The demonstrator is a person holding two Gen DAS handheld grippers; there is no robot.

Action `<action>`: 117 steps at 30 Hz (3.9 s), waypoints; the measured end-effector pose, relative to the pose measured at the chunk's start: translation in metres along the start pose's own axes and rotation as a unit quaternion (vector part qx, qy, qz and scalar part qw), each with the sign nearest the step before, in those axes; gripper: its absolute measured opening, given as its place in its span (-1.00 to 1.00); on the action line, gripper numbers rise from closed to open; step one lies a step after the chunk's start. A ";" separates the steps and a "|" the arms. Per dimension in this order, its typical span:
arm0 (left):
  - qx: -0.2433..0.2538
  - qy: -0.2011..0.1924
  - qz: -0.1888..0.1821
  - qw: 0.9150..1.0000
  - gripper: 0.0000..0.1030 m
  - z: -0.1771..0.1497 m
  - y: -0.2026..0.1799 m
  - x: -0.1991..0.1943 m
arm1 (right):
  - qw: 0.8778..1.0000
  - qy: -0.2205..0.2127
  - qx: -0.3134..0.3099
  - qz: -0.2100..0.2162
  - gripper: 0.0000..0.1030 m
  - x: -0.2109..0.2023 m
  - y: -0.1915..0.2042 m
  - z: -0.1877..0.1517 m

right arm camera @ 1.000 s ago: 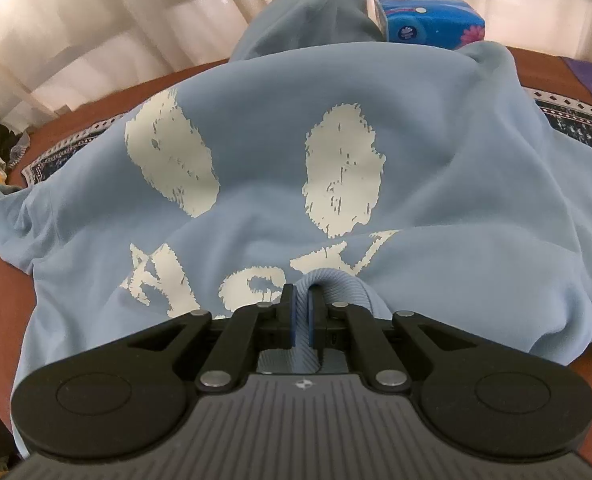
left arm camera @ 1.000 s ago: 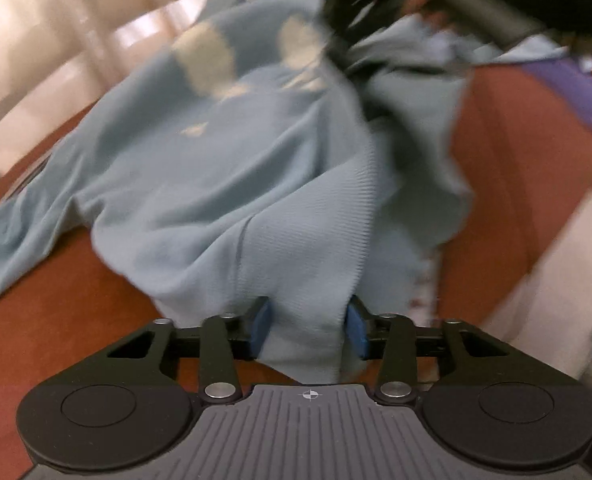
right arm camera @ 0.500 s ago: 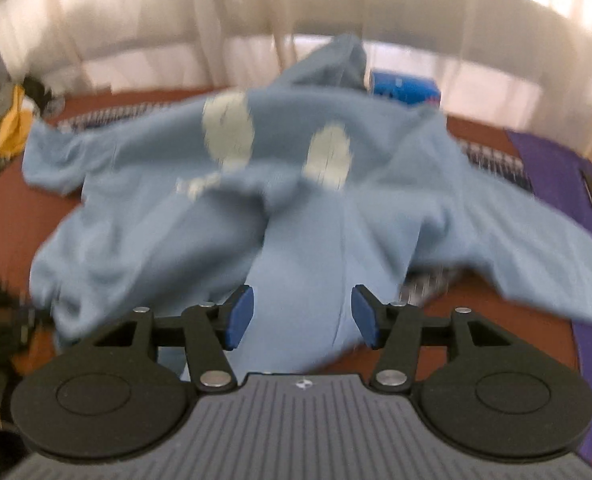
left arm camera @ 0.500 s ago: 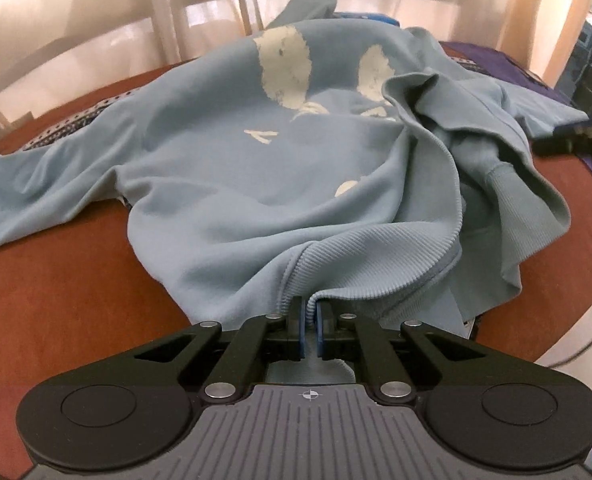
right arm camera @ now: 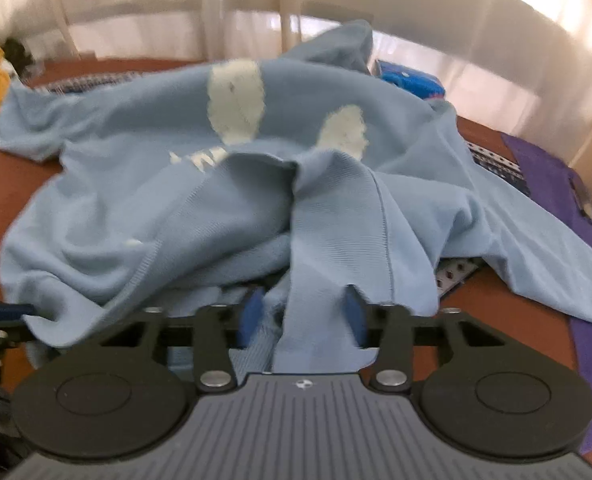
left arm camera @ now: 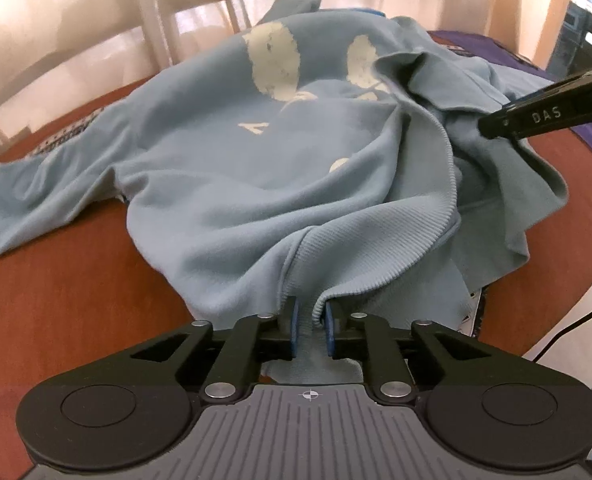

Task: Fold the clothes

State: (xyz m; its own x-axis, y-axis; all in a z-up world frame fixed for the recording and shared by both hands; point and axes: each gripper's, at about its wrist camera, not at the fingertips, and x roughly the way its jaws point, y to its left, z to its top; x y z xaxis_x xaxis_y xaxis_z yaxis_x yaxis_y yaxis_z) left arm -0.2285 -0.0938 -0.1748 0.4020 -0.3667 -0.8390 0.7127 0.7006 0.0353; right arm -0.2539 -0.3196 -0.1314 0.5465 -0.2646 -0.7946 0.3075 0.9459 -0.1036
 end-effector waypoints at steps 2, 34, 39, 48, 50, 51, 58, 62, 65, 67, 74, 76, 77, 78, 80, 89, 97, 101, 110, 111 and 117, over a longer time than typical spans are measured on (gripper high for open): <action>-0.009 0.000 0.007 1.000 -0.53 -0.004 -0.004 -0.001 | 1.000 -0.001 0.013 -0.001 -0.49 0.000 -0.007 -0.001; -0.228 0.039 0.149 0.961 -1.00 -0.069 0.032 -0.103 | 0.986 0.096 0.122 0.052 -1.00 -0.095 -0.160 -0.153; -0.249 0.035 0.133 0.959 -0.42 -0.069 0.039 -0.091 | 0.980 0.101 0.153 0.073 -0.92 -0.079 -0.168 -0.164; -0.288 0.028 0.098 0.952 0.22 -0.045 0.062 -0.031 | 0.978 0.058 0.157 0.125 0.18 -0.032 -0.184 -0.130; -0.288 0.035 0.098 0.952 0.29 -0.041 0.061 -0.021 | 0.975 0.075 0.160 0.136 0.18 -0.013 -0.184 -0.131; -0.287 0.038 0.097 0.952 0.29 -0.040 0.060 -0.017 | 0.973 0.083 0.160 0.141 0.18 -0.005 -0.182 -0.132; -0.244 0.050 0.109 0.962 -0.80 -0.037 0.053 -0.015 | 0.957 0.103 0.201 0.184 -0.89 -0.006 -0.180 -0.142; -0.228 0.064 0.114 0.965 -0.82 -0.039 0.051 -0.010 | 0.953 0.111 0.214 0.184 -0.90 -0.014 -0.192 -0.152; -0.207 0.074 0.122 0.968 -0.75 -0.032 0.048 -0.006 | 0.946 0.147 0.217 0.189 -0.89 0.001 -0.192 -0.157; -0.207 0.066 0.114 0.969 -0.47 -0.028 0.051 -0.014 | 0.945 0.172 0.200 0.192 -0.73 0.010 -0.187 -0.151; -0.194 -0.031 0.091 0.976 0.01 0.033 0.074 -0.064 | 0.973 0.070 0.141 0.167 -0.31 -0.041 -0.195 -0.066; -0.173 -0.060 0.082 0.980 0.06 0.066 0.086 -0.063 | 0.976 0.032 0.126 0.174 -0.18 -0.048 -0.193 -0.026; -0.163 -0.071 0.075 0.981 0.11 0.084 0.091 -0.060 | 0.977 0.014 0.116 0.176 -0.05 -0.048 -0.191 -0.003; -0.152 -0.080 0.070 0.983 0.15 0.101 0.096 -0.055 | 0.978 -0.002 0.107 0.178 0.04 -0.046 -0.187 0.020; -0.119 -0.096 0.064 0.986 0.25 0.138 0.109 -0.039 | 0.979 -0.022 0.091 0.182 0.04 -0.037 -0.177 0.063; -0.043 -0.070 0.017 0.996 0.37 0.245 0.172 0.069 | 0.984 -0.013 0.057 0.168 0.43 0.089 -0.112 0.259; -0.006 -0.022 -0.049 0.999 0.44 0.259 0.227 0.131 | 0.990 0.054 0.111 0.066 0.47 0.227 -0.099 0.328; -0.003 -0.002 -0.090 0.996 0.53 0.265 0.246 0.152 | 0.991 0.059 0.109 0.045 0.50 0.259 -0.101 0.347; -0.033 0.037 -0.134 0.990 -0.34 0.263 0.255 0.190 | 0.990 0.112 0.042 0.071 -0.46 0.299 -0.076 0.360; -0.020 0.035 -0.121 0.992 -0.60 0.261 0.252 0.189 | 0.990 0.116 0.030 0.071 -0.69 0.297 -0.072 0.360; -0.044 -0.031 -0.086 0.995 -0.92 0.252 0.261 0.157 | 0.995 0.035 0.001 0.089 -0.74 0.233 -0.067 0.385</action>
State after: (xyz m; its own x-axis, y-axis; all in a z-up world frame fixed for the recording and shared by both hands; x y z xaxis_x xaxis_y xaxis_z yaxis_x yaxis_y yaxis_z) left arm 0.1657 -0.1235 -0.1606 0.3143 -0.5213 -0.7934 0.7222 0.6738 -0.1566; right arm 0.1531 -0.5169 -0.0790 0.5363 -0.0794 -0.8402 0.2126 0.9762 0.0434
